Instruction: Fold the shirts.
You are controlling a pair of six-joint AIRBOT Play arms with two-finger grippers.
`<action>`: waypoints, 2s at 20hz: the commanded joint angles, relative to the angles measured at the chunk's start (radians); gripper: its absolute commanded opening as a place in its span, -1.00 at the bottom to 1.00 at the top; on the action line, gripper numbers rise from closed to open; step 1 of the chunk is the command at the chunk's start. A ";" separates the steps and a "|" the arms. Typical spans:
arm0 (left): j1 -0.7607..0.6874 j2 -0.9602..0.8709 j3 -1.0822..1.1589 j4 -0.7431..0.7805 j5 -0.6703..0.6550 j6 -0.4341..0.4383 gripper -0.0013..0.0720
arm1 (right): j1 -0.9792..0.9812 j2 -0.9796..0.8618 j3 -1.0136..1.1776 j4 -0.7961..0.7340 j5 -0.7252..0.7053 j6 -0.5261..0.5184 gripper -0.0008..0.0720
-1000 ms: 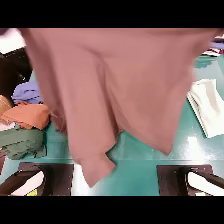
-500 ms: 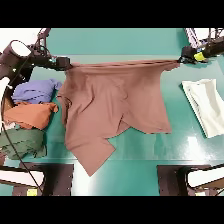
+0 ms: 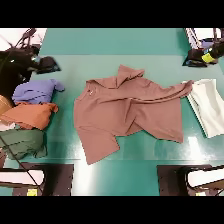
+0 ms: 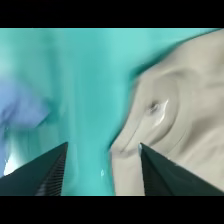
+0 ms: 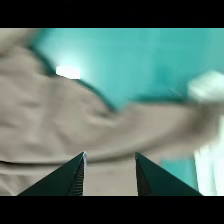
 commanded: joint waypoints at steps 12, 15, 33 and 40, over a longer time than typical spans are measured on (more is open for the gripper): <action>-0.026 0.352 -0.931 -0.175 0.120 0.052 0.48 | -0.011 0.468 -0.673 0.120 -0.095 -0.020 0.03; -0.128 0.352 -0.944 -0.174 0.198 0.049 0.48 | -0.011 0.507 -0.736 0.139 -0.103 -0.020 0.03; -0.216 0.319 -0.780 -0.129 0.142 0.025 -0.90 | -0.353 0.630 -1.226 0.087 -0.051 -0.045 0.54; -0.216 0.319 -0.774 -0.130 0.158 0.024 -0.90 | -0.423 0.639 -1.402 0.169 -0.190 -0.121 0.40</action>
